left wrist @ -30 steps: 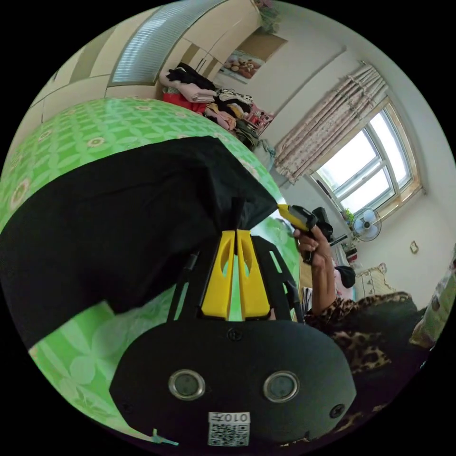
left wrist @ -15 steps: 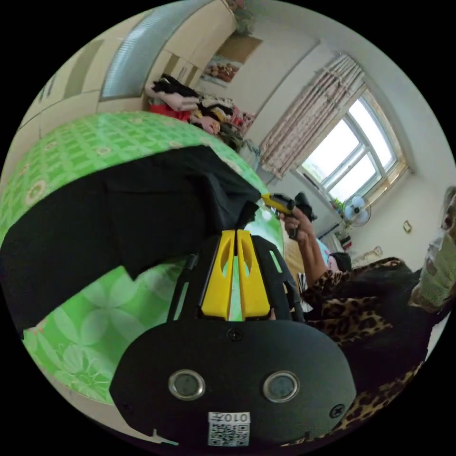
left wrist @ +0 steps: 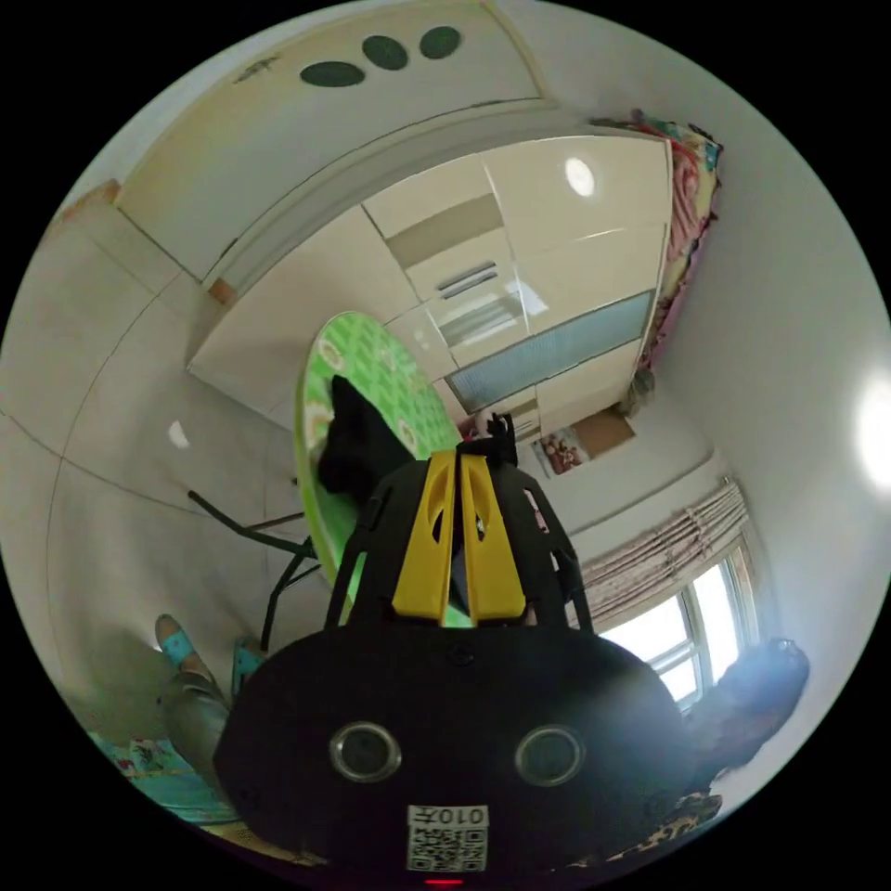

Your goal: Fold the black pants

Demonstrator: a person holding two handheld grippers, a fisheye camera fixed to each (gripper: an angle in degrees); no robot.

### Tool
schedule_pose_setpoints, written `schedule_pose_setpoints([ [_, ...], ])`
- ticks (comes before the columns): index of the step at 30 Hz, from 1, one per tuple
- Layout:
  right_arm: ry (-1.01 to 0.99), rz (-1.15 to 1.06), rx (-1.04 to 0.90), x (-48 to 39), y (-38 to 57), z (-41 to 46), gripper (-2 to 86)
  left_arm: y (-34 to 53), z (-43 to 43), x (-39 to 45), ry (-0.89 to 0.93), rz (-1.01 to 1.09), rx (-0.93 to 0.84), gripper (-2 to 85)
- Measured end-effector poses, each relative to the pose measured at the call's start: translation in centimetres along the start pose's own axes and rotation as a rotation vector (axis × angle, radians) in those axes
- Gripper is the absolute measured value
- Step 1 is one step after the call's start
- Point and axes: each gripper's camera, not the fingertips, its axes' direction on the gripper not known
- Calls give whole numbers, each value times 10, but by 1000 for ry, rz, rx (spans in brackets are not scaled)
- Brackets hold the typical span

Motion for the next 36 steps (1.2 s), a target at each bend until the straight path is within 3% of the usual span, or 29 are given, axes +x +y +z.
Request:
schedule_pose_setpoints([
  [5,3,13,-47,0,-6,7,13,-15,3,-23,0,49,-117,-3],
  [9,141,4,0,-5,-13,-4,16,-23,4,-24,-121,131,-282,-4],
  [19,31,-38,61,-26,13,15,42,12,-23,-45,-202,136,-236,-2],
  [24,169,-70,-98,-50,31,69,27,24,27,-15,-201,300,-375,-2],
  [31,226,-114,-139,-70,4,131,25,41,95,-21,-411,305,-530,-3],
  [36,445,-20,2,-79,-26,138,28,60,91,-22,-267,275,-568,-2],
])
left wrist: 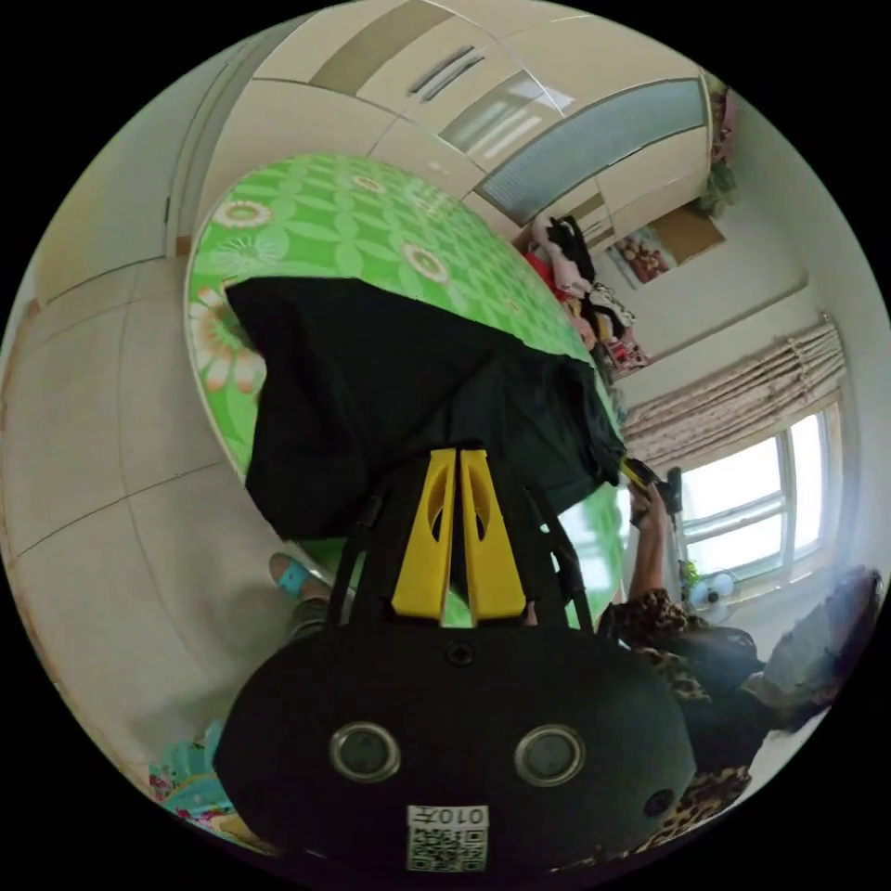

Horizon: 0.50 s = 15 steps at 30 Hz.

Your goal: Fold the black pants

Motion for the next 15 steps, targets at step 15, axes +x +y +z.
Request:
schedule_pose_setpoints([
  [15,366,-1031,-104,-291,151,125,120,37,17,-4,120,-4,52,-2],
])
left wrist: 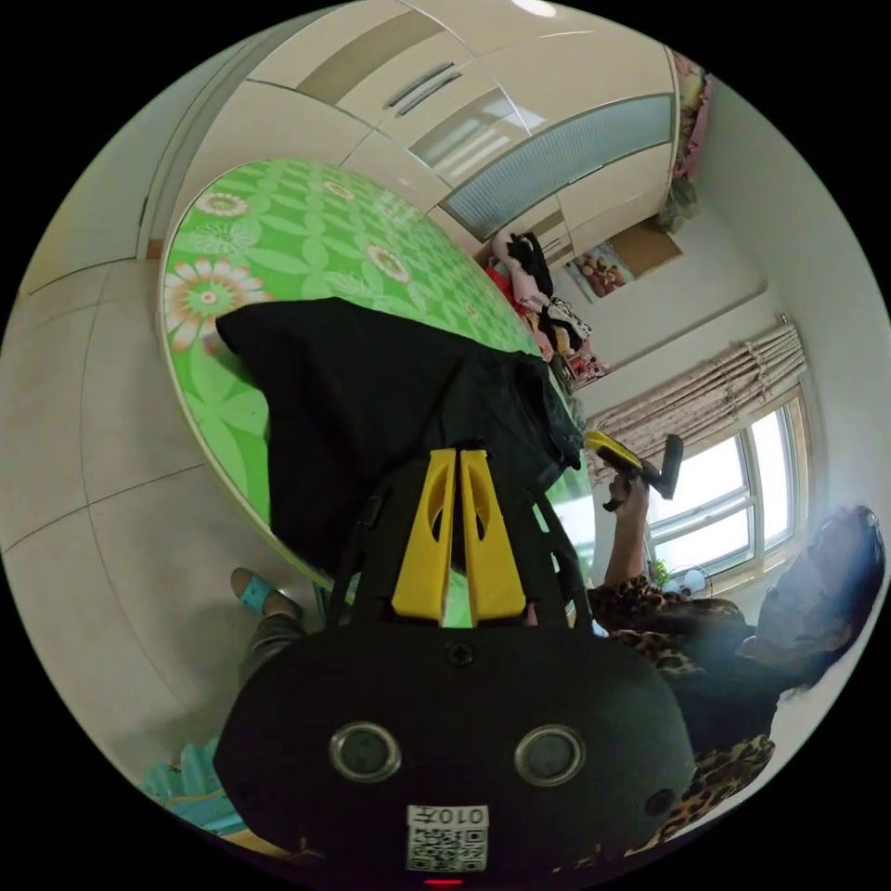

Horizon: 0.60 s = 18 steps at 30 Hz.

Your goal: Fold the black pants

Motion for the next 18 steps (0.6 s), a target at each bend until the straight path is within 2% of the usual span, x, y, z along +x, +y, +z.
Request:
schedule_pose_setpoints([
  [2,80,-57,-55,-28,-17,17,122,6,3,-4,30,-17,3,-2],
  [9,-6,-161,-109,-83,-33,51,115,14,10,-2,66,-18,10,-2],
  [12,-104,-130,-58,-79,-35,47,49,13,17,1,61,-13,-3,-2],
  [18,-5,26,46,-11,-32,11,15,12,29,2,49,-39,-7,-3],
])
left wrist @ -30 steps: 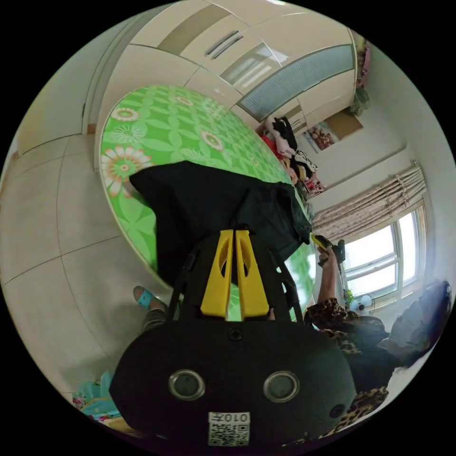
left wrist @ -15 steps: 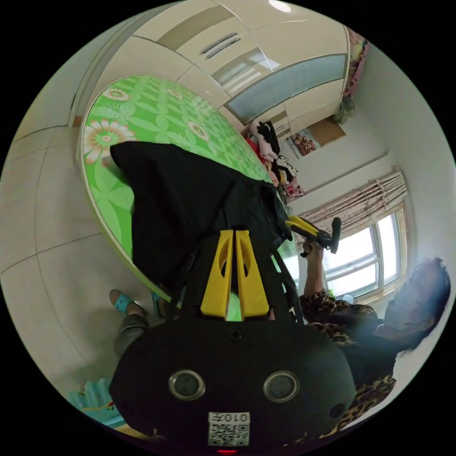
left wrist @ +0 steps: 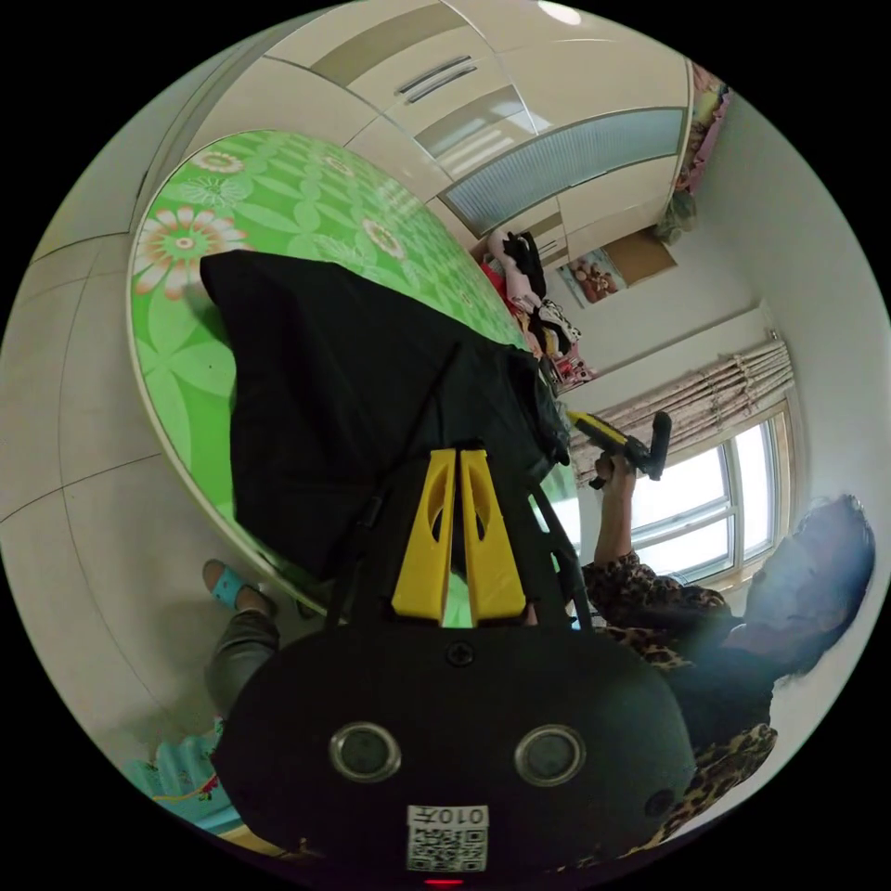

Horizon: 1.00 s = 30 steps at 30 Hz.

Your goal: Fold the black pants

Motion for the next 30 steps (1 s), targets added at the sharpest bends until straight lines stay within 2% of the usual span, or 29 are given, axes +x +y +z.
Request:
schedule_pose_setpoints([
  [2,34,106,57,36,6,-14,17,1,1,0,-1,-9,16,-2],
  [4,-120,132,63,66,11,-23,23,2,2,-1,3,-19,36,-2],
  [6,-366,36,123,60,16,-24,41,4,3,-4,24,-39,55,-2],
  [8,-419,-66,34,25,13,0,58,6,3,-6,39,-59,72,-2],
  [9,-354,-115,-36,-3,12,19,64,6,4,-5,39,-72,83,-2],
  [13,-119,-205,-66,-56,18,50,97,6,6,2,6,-67,88,-3],
  [18,-163,-233,-90,-79,21,62,118,3,9,1,45,-54,85,-3],
  [22,-83,-250,-106,-89,21,73,110,0,11,3,64,-32,90,-3],
  [25,-79,-267,-117,-90,19,74,63,-1,13,5,76,-26,106,-3],
  [28,25,-202,-67,-69,13,63,30,-4,15,7,83,-32,118,-2],
  [30,14,-113,-20,-29,6,44,28,-7,16,9,78,-35,117,-2],
])
